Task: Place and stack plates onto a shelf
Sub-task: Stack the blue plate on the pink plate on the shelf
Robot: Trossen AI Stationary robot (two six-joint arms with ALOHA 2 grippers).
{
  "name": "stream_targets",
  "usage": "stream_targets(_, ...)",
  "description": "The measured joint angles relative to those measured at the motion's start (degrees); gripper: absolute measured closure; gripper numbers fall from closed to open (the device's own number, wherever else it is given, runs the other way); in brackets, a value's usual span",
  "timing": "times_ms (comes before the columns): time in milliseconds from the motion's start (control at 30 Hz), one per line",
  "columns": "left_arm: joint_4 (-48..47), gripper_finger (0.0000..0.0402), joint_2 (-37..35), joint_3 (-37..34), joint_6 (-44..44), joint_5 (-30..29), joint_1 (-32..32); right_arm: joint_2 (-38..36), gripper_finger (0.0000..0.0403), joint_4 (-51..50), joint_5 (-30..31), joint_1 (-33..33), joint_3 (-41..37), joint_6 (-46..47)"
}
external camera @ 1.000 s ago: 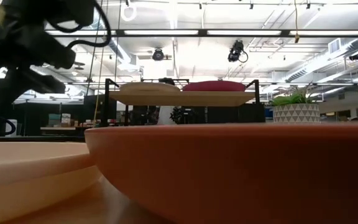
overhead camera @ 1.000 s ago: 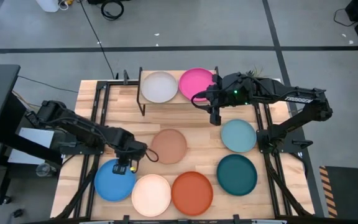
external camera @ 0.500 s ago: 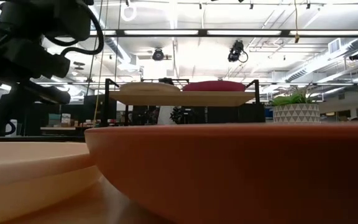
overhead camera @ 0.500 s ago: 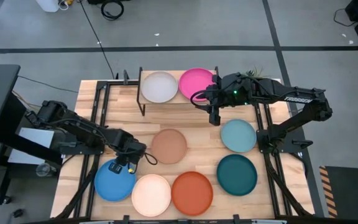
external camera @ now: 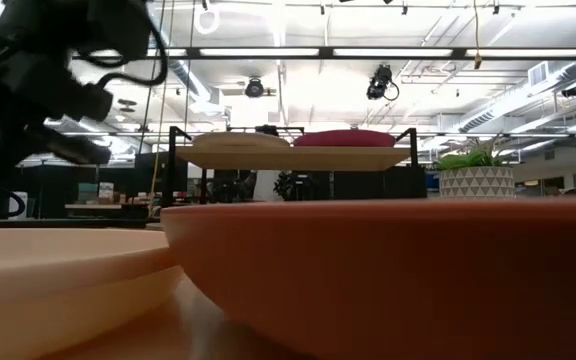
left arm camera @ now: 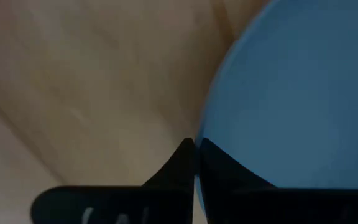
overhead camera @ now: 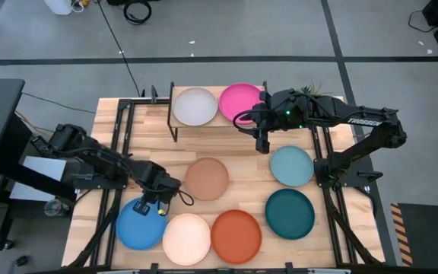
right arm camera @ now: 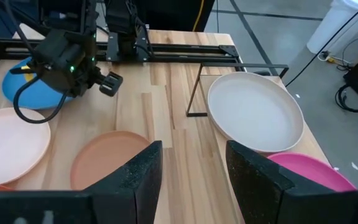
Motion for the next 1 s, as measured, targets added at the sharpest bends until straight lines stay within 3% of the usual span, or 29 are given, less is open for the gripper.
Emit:
stream_targets(233, -13.7, 0.0389, 0.0, 9.9, 2.3, 1.5, 3.1, 0.0, 0.022, 0.0, 0.1, -0.2, 0.0, -0.7)
stream_targets(367, -19.3, 0.0389, 0.0, 16.9, 3.7, 1.7, 8.2, 0.0, 0.022, 0.0, 0.1, -0.9, 0.0, -1.5)
stream_targets(567, -26.0, 0.0389, 0.0, 30.4, 1.8, -0.2, 22.8, 0.0, 0.022, 0.0, 0.1, -1.9, 0.0, -1.6)
stream_targets(767, -24.3, 0.0389, 0.3, 45.2, -1.6, -5.4, 38.9, 0.0, 0.022, 0.0, 0.1, -1.9, 0.0, -1.6)
stream_targets(1000, -21.4, 0.0389, 3.8, 52.6, -10.2, -10.8, 55.3, 0.0, 0.022, 1.2, 0.1, -1.9, 0.0, -1.6)
